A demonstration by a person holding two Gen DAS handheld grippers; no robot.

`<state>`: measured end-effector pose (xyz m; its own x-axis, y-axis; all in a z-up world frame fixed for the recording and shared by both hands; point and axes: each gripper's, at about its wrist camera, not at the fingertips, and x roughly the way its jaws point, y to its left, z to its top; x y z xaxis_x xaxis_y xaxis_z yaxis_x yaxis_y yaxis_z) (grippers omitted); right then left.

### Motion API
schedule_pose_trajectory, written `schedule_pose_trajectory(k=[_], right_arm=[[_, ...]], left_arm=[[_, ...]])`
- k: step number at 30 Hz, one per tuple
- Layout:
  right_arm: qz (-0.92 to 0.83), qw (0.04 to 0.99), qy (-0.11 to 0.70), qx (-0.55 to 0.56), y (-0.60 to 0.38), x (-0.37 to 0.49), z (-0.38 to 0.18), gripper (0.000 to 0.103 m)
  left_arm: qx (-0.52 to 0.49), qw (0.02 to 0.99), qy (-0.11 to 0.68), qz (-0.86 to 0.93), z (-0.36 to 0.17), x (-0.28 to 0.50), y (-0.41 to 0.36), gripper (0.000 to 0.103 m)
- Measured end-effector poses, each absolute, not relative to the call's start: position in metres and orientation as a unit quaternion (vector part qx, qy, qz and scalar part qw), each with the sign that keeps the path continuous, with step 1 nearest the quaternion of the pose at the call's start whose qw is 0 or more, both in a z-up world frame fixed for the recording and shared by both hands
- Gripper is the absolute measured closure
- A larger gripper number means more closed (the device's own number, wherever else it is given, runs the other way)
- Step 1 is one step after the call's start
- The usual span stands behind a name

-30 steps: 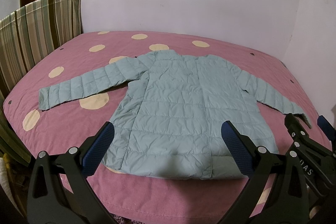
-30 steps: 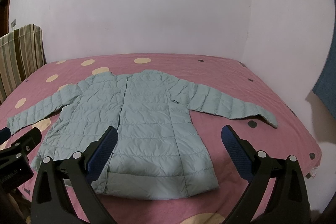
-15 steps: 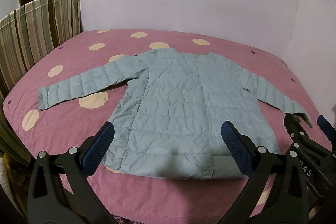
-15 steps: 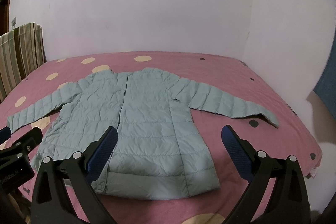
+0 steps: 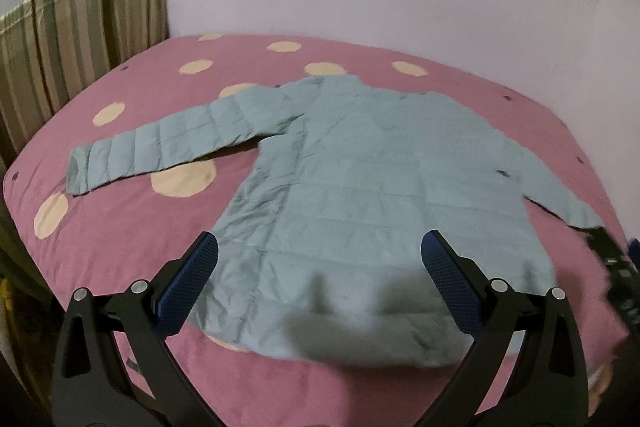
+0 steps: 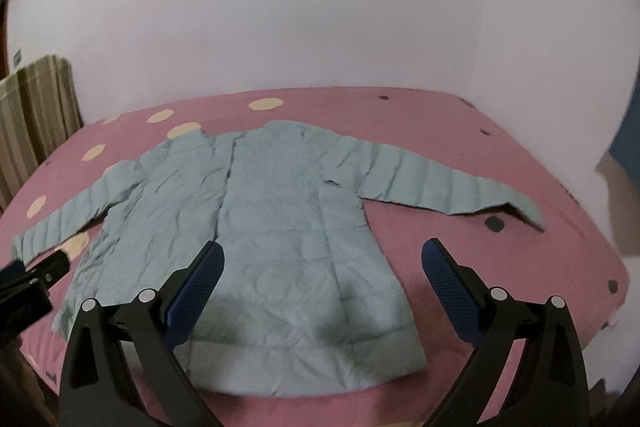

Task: Fold large clothes
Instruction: 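Reach the right gripper to the jacket sleeve cuff and grasp it, then lift the sleeve with the right gripper and fold it across the jacket back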

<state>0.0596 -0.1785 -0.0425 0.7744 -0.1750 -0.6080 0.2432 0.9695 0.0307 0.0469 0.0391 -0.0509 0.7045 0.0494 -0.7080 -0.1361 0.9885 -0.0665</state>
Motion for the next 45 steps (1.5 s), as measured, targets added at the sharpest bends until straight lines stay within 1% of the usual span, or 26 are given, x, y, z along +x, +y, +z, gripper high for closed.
schedule_pose_trajectory(k=[5, 8, 12, 13, 14, 16, 21, 26, 29, 34, 36, 37, 38, 41, 45], right_arm=[[-0.12, 0.93, 0.331, 0.103, -0.228, 0.086, -0.061, 0.005], [-0.127, 0.918, 0.341, 0.161, -0.267, 0.099, -0.072, 0.005], [-0.167, 0.89, 0.344, 0.248, -0.342, 0.114, -0.096, 0.006], [-0.175, 0.885, 0.342, 0.264, -0.356, 0.116, -0.101, 0.012], [-0.184, 0.878, 0.337, 0.286, -0.375, 0.116, -0.106, 0.023], [-0.204, 0.865, 0.332, 0.315, -0.402, 0.117, -0.116, 0.029], [-0.227, 0.828, 0.298, 0.417, -0.466, 0.114, -0.146, 0.029], [-0.241, 0.787, 0.269, 0.501, -0.508, 0.117, -0.177, 0.029], [-0.248, 0.768, 0.244, 0.537, -0.523, 0.118, -0.19, 0.029], [-0.272, 0.765, 0.215, 0.542, -0.542, 0.121, -0.192, 0.029], [-0.286, 0.761, 0.214, 0.541, -0.545, 0.121, -0.194, 0.047], [-0.295, 0.761, 0.222, 0.534, -0.548, 0.122, -0.195, 0.062], [-0.298, 0.761, 0.226, 0.531, -0.553, 0.122, -0.196, 0.074], [-0.305, 0.77, 0.236, 0.509, -0.553, 0.125, -0.192, 0.087], [-0.308, 0.815, 0.24, 0.429, -0.533, 0.144, -0.156, 0.09]], left_arm=[[-0.09, 0.906, 0.403, 0.097, -0.074, 0.08, 0.086, 0.002], [-0.109, 0.896, 0.408, 0.136, -0.087, 0.096, 0.118, 0.002], [-0.129, 0.884, 0.407, 0.194, -0.107, 0.108, 0.162, 0.002], [-0.138, 0.877, 0.41, 0.208, -0.115, 0.111, 0.176, 0.002], [-0.145, 0.872, 0.413, 0.218, -0.12, 0.113, 0.186, 0.002], [-0.159, 0.863, 0.418, 0.235, -0.13, 0.115, 0.204, 0.002], [-0.184, 0.838, 0.435, 0.275, -0.157, 0.116, 0.241, 0.002], [-0.179, 0.831, 0.438, 0.293, -0.167, 0.117, 0.251, 0.002], [-0.167, 0.831, 0.439, 0.298, -0.168, 0.118, 0.249, 0.002], [-0.151, 0.829, 0.442, 0.307, -0.172, 0.122, 0.245, 0.002], [-0.146, 0.828, 0.443, 0.311, -0.174, 0.123, 0.244, 0.002], [-0.145, 0.827, 0.444, 0.312, -0.174, 0.124, 0.244, 0.002], [-0.144, 0.827, 0.445, 0.313, -0.174, 0.123, 0.244, 0.002], [-0.141, 0.826, 0.447, 0.314, -0.175, 0.124, 0.244, 0.002], [-0.137, 0.824, 0.451, 0.316, -0.176, 0.127, 0.244, 0.002]])
